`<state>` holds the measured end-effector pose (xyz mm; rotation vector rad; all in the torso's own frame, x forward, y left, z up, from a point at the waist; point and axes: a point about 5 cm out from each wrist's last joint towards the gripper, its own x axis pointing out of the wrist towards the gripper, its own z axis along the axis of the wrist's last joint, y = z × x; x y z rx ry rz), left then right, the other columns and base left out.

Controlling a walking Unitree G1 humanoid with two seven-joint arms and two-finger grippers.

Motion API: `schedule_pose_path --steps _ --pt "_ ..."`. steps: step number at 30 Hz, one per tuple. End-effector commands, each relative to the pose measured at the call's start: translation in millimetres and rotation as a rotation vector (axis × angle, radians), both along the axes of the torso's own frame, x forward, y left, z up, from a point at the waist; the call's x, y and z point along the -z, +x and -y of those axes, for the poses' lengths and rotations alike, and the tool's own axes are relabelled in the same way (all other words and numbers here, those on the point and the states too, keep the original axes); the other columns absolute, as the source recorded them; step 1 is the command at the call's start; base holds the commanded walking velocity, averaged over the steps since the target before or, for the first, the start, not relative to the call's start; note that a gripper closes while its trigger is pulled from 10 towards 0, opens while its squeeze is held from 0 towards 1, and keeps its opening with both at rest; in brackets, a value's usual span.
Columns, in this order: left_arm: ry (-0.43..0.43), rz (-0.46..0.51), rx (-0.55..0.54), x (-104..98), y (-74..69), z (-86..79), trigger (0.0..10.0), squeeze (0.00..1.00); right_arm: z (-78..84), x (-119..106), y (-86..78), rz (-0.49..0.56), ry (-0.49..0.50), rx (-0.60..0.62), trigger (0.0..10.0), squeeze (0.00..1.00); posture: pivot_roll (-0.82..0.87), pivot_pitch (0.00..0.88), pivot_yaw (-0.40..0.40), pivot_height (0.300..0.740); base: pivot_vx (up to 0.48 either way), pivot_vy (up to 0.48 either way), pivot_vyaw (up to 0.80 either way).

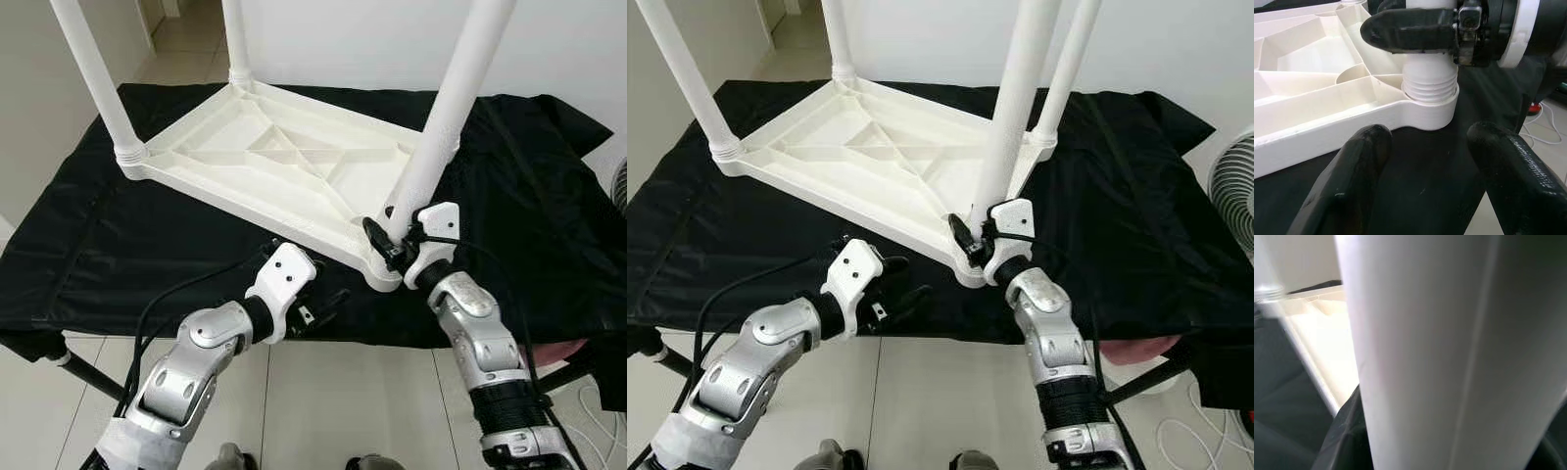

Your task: Building children table

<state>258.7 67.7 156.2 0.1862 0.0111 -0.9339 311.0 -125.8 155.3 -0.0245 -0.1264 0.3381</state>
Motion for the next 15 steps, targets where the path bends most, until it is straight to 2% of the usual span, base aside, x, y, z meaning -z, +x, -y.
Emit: schedule_pose_path --steps 1,2,4,13,14,15 --pt "-0.003 0.011 -0.090 0 6.2 -1.9 10.0 0.00 -3.0 12 -2.1 -0.069 -0.003 0.084 10.0 0.00 -0.08 0.023 -0.012 0.740 0.000 0.000 0.00" --pt "-0.006 0.012 -0.096 0 7.3 -0.9 10.0 0.00 -6.6 12 -3.7 -0.071 0.019 0.164 10.0 0.00 -0.07 0.016 -0.017 0.740 0.000 0.000 0.00" --pt "-0.007 0.018 -0.104 0 8.4 -0.6 10.0 0.00 -9.5 14 -6.0 -0.072 0.040 0.248 10.0 0.00 -0.07 0.012 -0.020 0.740 0.000 0.000 0.00" --pt "-0.019 0.027 -0.131 -2 10.5 -2.7 10.0 0.00 -13.3 17 -6.2 -0.092 0.046 0.305 10.0 0.00 -0.06 0.003 -0.030 0.740 0.000 0.000 0.00" --pt "-0.018 0.027 -0.134 -1 10.3 -3.2 10.0 0.00 -11.2 16 -5.9 -0.087 0.049 0.305 10.0 1.00 -0.05 0.005 -0.034 0.740 0.000 0.000 0.00" --pt "-0.018 0.027 -0.134 -1 10.3 -3.2 10.0 0.00 -11.2 16 -5.9 -0.087 0.049 0.305 10.0 1.00 -0.05 0.005 -0.034 0.740 0.000 0.000 0.00"
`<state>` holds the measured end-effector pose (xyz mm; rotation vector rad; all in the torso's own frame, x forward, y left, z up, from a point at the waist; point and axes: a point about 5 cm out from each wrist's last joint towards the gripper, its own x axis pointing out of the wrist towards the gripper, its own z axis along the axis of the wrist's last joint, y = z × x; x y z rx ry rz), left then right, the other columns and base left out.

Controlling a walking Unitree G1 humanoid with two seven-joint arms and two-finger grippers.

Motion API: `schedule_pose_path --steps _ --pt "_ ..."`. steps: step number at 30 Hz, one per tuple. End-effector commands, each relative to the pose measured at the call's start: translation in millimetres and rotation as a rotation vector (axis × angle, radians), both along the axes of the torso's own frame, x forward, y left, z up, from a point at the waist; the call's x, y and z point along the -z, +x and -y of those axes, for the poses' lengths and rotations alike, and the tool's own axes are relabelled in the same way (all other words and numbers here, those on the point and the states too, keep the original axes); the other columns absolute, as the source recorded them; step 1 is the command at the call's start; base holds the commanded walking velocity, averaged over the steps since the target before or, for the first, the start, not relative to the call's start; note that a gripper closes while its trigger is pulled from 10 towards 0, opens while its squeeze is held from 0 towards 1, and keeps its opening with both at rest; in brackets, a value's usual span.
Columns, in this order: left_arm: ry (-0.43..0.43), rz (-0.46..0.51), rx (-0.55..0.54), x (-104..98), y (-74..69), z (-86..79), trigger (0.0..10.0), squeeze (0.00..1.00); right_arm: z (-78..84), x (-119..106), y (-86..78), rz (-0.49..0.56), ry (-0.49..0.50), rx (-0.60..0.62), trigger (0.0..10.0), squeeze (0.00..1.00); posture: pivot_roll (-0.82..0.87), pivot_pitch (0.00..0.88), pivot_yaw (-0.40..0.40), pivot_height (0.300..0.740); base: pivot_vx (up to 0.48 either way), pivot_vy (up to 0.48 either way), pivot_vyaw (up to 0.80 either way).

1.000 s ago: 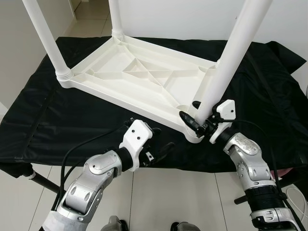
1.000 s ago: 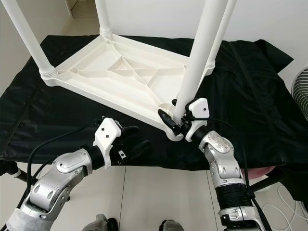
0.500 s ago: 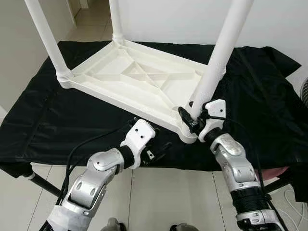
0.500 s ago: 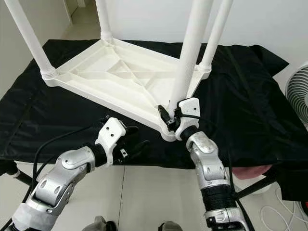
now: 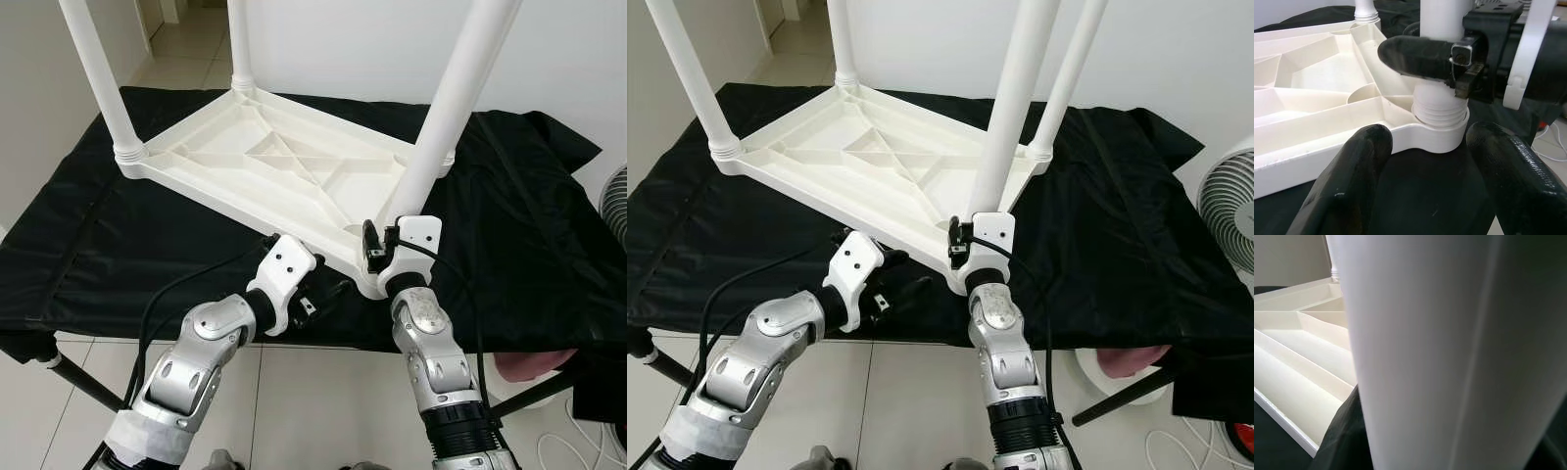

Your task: Building children table

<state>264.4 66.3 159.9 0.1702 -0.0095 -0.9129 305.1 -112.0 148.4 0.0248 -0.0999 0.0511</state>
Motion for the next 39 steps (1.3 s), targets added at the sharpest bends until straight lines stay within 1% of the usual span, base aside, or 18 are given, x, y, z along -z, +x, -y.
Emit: schedule_pose_path --steps 1,6,12,13,14,15,16,17,18,19,23,25,28,29,30,31,32,39 --pt "0.005 0.013 -0.117 3 4.7 -5.0 10.0 0.00 3.5 9 0.1 -0.051 -0.001 0.009 10.0 1.00 -0.05 0.005 -0.034 0.740 0.000 0.000 0.00" --pt "-0.003 0.009 -0.124 3 5.4 -4.8 10.0 0.00 13.0 2 -0.2 0.000 -0.021 0.000 10.0 1.00 -0.08 0.010 -0.031 0.740 0.000 0.000 0.00" --pt "-0.004 0.008 -0.114 3 5.9 -2.5 10.0 0.00 15.6 -1 -0.7 0.021 -0.034 -0.061 10.0 1.00 -0.08 0.011 -0.030 0.740 0.000 0.000 0.00" --pt "-0.003 0.009 -0.107 3 6.7 -1.2 10.0 0.00 16.2 -2 -1.9 0.022 -0.042 -0.145 10.0 0.00 -0.09 0.015 -0.029 0.740 0.000 0.000 0.00" --pt "-0.003 0.009 -0.107 3 6.7 -1.2 10.0 0.00 16.2 -2 -1.9 0.022 -0.042 -0.145 10.0 0.00 -0.09 0.015 -0.029 0.740 0.000 0.000 0.00" --pt "-0.001 0.011 -0.104 3 8.1 -1.1 10.0 0.00 18.4 -2 -4.2 0.025 -0.075 -0.251 10.0 0.00 -0.10 0.017 -0.027 0.740 0.000 0.000 0.00" --pt "-0.001 0.011 -0.104 3 8.1 -1.1 10.0 0.00 18.4 -2 -4.2 0.025 -0.075 -0.251 10.0 0.00 -0.10 0.017 -0.027 0.740 0.000 0.000 0.00" --pt "-0.001 0.012 -0.105 2 9.2 -1.5 10.0 0.00 22.7 -1 -5.9 0.025 -0.113 -0.346 10.0 0.00 -0.09 0.025 -0.025 0.740 0.000 0.000 0.00" --pt "-0.001 0.012 -0.105 2 9.2 -1.5 10.0 0.00 22.7 -1 -5.9 0.025 -0.113 -0.346 10.0 0.00 -0.09 0.025 -0.025 0.740 0.000 0.000 0.00" --pt "-0.001 0.015 -0.113 1 10.2 -2.7 10.0 0.00 33.0 -3 -4.9 0.028 -0.189 -0.501 10.0 0.00 -0.08 0.035 -0.024 0.740 0.000 0.000 0.00" --pt "-0.003 0.014 -0.116 0 9.6 -3.3 10.0 0.00 38.3 -7 -2.2 0.033 -0.226 -0.576 10.0 0.00 -0.08 0.040 -0.023 0.740 0.000 0.000 0.00" --pt "-0.001 0.008 -0.115 2 6.4 -3.9 10.0 0.00 42.2 -10 3.7 0.030 -0.264 -0.638 10.0 0.00 -0.07 0.048 -0.018 0.740 0.000 0.000 0.00" --pt "0.001 0.004 -0.115 3 4.4 -4.6 10.0 0.00 45.6 -13 9.2 0.027 -0.296 -0.677 10.0 0.00 -0.06 0.049 -0.017 0.740 0.000 0.000 0.00" --pt "0.001 0.002 -0.117 3 4.4 -5.2 10.0 0.00 47.4 -13 13.9 0.024 -0.321 -0.688 9.4 0.00 -0.06 0.045 -0.013 0.740 0.000 0.000 0.00" --pt "0.001 0.002 -0.117 3 4.4 -5.2 10.0 0.00 47.4 -13 13.9 0.024 -0.321 -0.688 9.4 0.00 -0.06 0.045 -0.013 0.740 0.000 0.000 0.00" --pt "0.000 0.001 -0.119 3 4.5 -5.6 10.0 0.00 48.5 -14 16.8 0.022 -0.338 -0.693 3.2 0.00 -0.06 0.045 -0.013 0.740 0.000 0.000 0.00" --pt "-0.005 0.004 -0.119 2 5.5 -4.7 10.0 0.00 49.5 -13 20.2 0.006 -0.361 -0.725 0.0 0.00 -0.06 0.042 -0.007 0.740 0.000 0.000 0.00" --pt "-0.016 0.016 -0.113 -3 8.4 -1.0 10.0 0.00 51.9 -6 22.3 -0.048 -0.370 -0.809 0.0 0.00 -0.05 0.037 0.004 0.740 0.000 0.000 0.00"
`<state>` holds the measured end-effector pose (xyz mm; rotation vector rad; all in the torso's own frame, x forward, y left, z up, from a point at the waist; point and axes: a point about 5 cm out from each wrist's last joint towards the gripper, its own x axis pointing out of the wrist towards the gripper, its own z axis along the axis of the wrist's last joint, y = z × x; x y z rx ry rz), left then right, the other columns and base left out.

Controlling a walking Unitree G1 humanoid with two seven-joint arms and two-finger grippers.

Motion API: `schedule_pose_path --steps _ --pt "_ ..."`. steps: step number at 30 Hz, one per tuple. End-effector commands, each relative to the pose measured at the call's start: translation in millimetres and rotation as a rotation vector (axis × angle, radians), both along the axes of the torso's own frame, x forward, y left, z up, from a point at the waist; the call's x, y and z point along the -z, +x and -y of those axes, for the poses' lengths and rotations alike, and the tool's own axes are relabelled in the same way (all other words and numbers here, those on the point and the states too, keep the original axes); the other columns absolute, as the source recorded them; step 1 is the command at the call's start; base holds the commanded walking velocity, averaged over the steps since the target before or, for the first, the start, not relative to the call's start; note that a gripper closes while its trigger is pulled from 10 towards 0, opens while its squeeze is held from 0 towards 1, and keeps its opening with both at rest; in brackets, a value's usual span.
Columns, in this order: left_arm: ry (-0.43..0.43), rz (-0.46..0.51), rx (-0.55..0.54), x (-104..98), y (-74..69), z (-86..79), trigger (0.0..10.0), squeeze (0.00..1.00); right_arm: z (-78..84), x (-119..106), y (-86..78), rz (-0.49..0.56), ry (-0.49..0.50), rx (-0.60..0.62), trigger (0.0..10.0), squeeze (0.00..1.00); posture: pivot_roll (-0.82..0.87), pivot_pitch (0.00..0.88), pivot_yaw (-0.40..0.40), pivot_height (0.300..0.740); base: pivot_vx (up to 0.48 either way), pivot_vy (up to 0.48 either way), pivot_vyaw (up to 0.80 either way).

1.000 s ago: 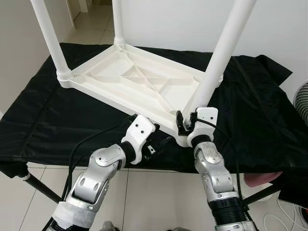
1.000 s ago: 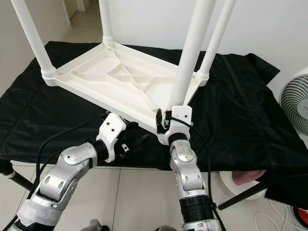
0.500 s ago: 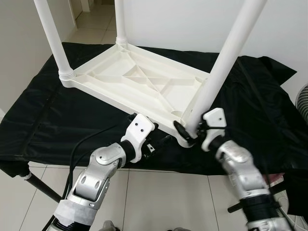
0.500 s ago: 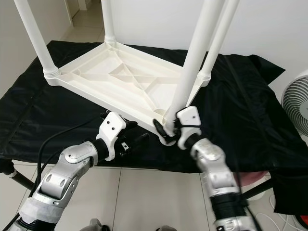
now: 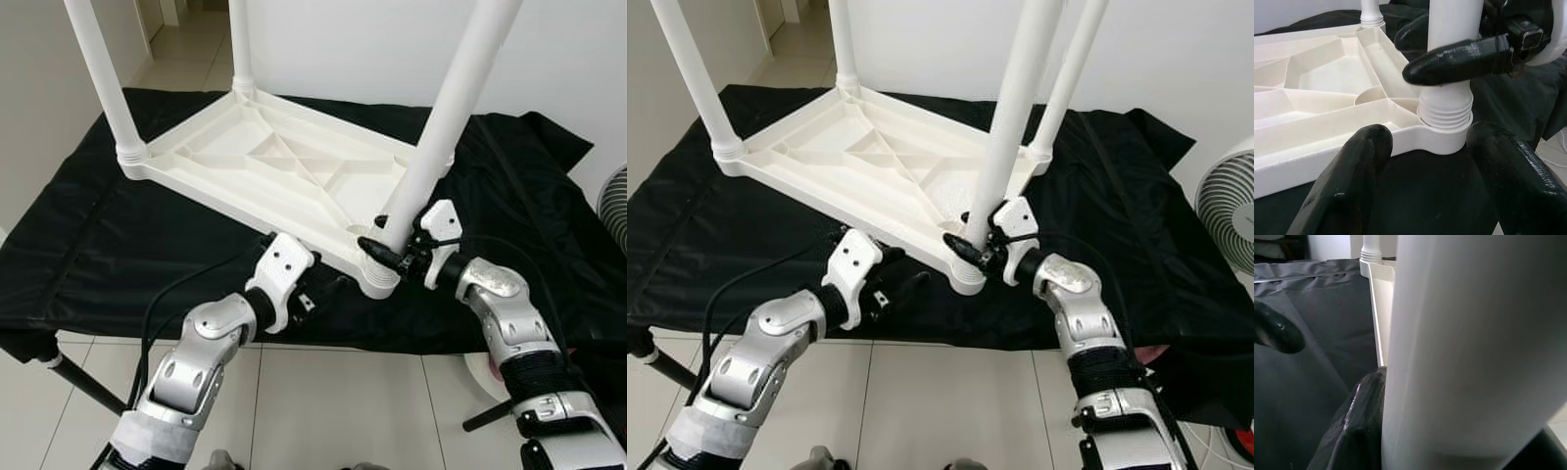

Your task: Building children table

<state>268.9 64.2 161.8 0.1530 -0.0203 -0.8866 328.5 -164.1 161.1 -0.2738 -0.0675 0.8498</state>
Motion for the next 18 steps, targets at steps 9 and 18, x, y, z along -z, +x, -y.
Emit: schedule_pose_path --steps 9,18 --pt "0.003 0.024 -0.086 -6 7.5 -2.7 10.0 0.00 -8.2 12 -3.3 -0.036 0.032 0.012 10.0 0.00 -0.05 0.051 0.005 0.740 0.000 0.000 0.00" --pt "-0.003 0.025 -0.123 -7 9.3 -9.3 10.0 0.00 -34.7 12 -10.4 -0.007 0.173 0.271 10.0 0.00 -0.05 0.062 -0.002 0.740 0.000 0.000 0.00"
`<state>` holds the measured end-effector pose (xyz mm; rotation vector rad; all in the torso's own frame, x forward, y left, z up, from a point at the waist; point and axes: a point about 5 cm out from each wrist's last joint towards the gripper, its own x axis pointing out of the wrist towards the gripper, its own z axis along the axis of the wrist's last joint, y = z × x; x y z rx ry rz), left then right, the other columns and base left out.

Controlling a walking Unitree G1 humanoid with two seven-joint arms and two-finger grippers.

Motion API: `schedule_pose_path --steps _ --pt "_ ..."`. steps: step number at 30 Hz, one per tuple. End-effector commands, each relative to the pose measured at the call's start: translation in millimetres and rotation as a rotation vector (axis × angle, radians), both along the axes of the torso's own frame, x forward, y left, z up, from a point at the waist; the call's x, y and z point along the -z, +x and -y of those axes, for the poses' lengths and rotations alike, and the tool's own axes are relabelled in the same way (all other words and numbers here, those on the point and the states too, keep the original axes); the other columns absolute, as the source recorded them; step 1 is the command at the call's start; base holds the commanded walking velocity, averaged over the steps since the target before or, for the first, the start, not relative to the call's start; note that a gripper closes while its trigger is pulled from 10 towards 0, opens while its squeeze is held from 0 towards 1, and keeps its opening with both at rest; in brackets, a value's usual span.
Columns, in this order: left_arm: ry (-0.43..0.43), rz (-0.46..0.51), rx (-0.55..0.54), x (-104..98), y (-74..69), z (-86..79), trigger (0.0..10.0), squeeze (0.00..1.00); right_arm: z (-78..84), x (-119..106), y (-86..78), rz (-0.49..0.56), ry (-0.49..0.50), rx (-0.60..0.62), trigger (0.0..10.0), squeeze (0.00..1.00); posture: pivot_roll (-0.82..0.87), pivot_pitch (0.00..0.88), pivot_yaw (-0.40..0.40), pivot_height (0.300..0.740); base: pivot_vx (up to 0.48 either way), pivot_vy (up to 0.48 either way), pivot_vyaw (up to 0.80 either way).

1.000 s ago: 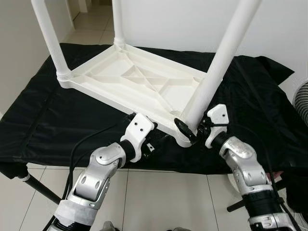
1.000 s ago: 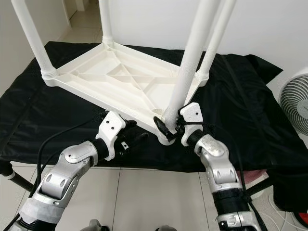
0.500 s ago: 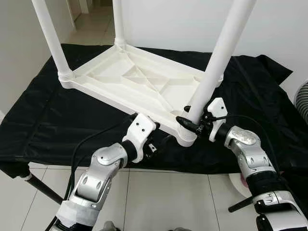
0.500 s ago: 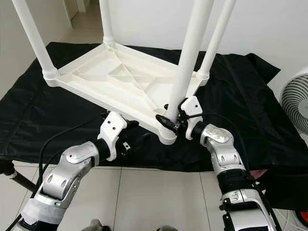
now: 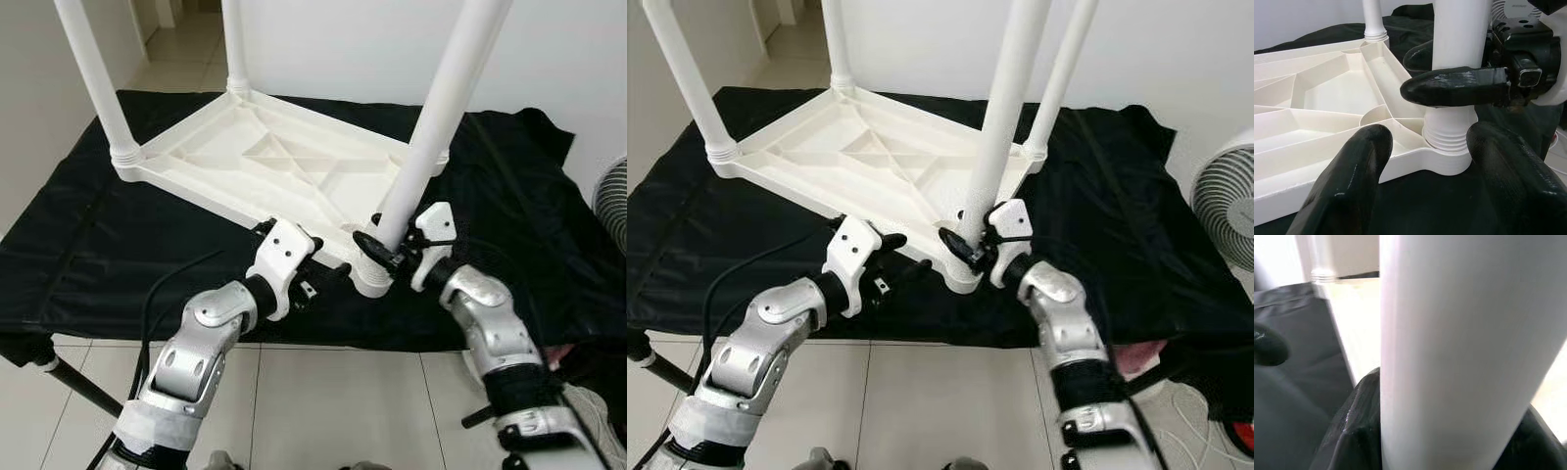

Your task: Building children table

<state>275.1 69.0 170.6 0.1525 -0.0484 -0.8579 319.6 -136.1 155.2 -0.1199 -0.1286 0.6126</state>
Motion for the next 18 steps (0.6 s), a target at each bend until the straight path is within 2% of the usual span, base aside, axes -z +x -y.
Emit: schedule_pose_path --steps 1,2,4,8,10,15,18 --pt "0.004 -0.006 -0.102 2 2.8 -5.4 10.0 0.00 -12.1 7 -3.5 -0.034 0.027 0.121 10.0 0.00 -0.05 0.065 -0.002 0.740 0.000 0.000 0.00" --pt "0.004 -0.006 -0.102 2 2.8 -5.4 10.0 0.00 -12.1 7 -3.5 -0.034 0.027 0.121 10.0 0.00 -0.05 0.065 -0.002 0.740 0.000 0.000 0.00" --pt "-0.002 -0.013 -0.108 3 2.8 -5.5 10.0 0.00 -19.1 16 -5.8 -0.057 0.077 0.355 10.0 0.00 -0.06 0.066 -0.006 0.740 0.000 0.000 0.00" --pt "-0.002 -0.011 -0.111 3 3.2 -5.3 10.0 0.00 -22.4 20 -6.8 -0.082 0.103 0.448 10.0 0.00 -0.06 0.065 -0.007 0.740 0.000 0.000 0.00" --pt "-0.005 -0.010 -0.121 3 4.0 -7.1 10.0 0.00 -27.0 17 -8.8 -0.087 0.157 0.545 10.0 0.00 -0.05 0.064 -0.008 0.740 0.000 0.000 0.00" --pt "-0.009 -0.013 -0.124 3 4.1 -7.3 10.0 0.00 -25.4 12 -9.4 -0.076 0.184 0.523 10.0 0.00 -0.06 0.064 -0.006 0.740 0.000 0.000 0.00" --pt "-0.008 -0.014 -0.122 3 4.1 -7.4 10.0 0.00 -21.9 11 -9.2 -0.068 0.166 0.521 10.0 0.00 -0.06 0.064 -0.008 0.740 0.000 0.000 0.00"
